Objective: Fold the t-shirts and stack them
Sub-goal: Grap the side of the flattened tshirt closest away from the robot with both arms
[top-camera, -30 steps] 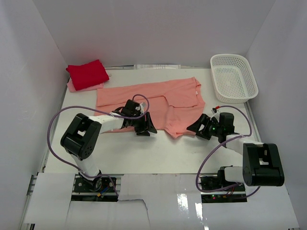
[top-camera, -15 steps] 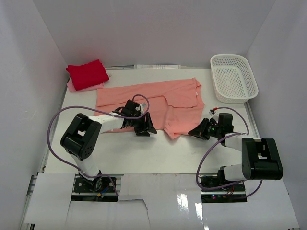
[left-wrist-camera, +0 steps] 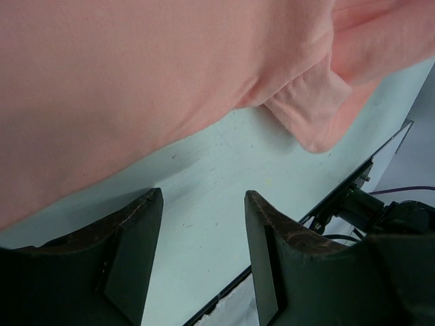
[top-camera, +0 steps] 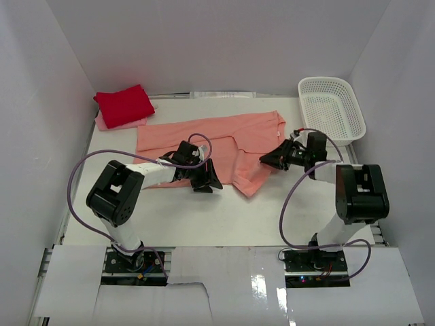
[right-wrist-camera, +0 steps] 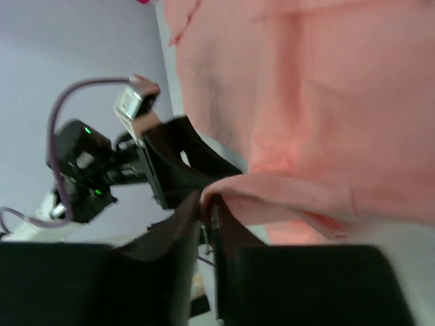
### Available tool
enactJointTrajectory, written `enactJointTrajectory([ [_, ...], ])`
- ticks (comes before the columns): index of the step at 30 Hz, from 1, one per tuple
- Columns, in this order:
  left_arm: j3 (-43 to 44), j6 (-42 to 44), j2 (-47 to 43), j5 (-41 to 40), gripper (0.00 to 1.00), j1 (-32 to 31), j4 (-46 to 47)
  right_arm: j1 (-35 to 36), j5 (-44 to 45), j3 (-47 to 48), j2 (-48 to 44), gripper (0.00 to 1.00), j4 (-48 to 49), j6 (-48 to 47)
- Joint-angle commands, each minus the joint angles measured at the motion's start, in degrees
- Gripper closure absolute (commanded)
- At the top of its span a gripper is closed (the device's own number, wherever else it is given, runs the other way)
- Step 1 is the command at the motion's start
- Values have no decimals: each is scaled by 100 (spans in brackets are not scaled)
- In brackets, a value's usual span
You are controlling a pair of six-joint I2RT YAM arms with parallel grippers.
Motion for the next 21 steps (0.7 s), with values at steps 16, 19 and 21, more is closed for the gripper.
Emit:
enactJointTrajectory([
  [16, -15, 107, -107, 80, 38, 5, 50, 182, 2356, 2631, -440, 0, -3769, -3748],
  [19, 46, 98, -37, 45, 38, 5, 60, 192, 2851, 2025, -1284, 8, -3858, -3846],
  [21, 90, 89, -36, -8, 39, 5, 51, 200, 2957, 1699, -1498, 20, -4059, -3855],
])
